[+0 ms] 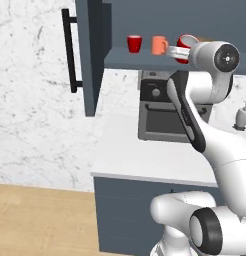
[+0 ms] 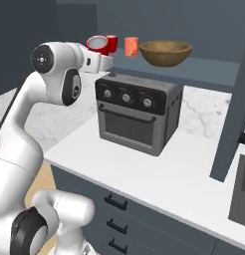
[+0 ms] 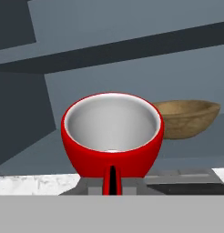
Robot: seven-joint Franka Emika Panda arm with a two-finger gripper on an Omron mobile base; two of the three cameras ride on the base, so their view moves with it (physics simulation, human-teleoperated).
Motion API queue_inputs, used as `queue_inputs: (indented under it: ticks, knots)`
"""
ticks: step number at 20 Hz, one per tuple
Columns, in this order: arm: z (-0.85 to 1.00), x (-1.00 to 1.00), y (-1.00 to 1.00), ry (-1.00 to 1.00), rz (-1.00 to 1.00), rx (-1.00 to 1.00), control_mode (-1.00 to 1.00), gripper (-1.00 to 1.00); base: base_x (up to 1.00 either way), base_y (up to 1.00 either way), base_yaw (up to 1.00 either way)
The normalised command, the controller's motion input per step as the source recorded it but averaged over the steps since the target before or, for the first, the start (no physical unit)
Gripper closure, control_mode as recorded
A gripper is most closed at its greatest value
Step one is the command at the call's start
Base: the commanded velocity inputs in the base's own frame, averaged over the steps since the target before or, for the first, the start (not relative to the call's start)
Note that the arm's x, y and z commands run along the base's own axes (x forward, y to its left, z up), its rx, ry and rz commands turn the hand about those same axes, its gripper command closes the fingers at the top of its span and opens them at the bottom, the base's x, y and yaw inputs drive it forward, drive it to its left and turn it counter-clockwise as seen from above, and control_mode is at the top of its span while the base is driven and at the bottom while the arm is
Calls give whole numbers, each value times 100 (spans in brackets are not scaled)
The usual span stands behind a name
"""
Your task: Gather all objects into one cabinet and sort the glasses and bowls to opposite sides.
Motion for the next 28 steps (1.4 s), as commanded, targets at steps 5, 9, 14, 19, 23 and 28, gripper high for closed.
queue_inputs:
  ticks: [5,9,14,19,23,28]
  knots:
    - [0,0,0,0,0,0,100,100,64,1,0]
    - [0,0,0,0,0,0,100,100,4,0,0]
    - [0,0,0,0,0,0,100,100,1,0,0]
    - [0,0,0,0,0,0,100,100,35,0,0]
    - [0,42,4,0,0,0,-100,100,12,1,0]
    - [0,88,21,4,0,0,-100,100,0,0,0]
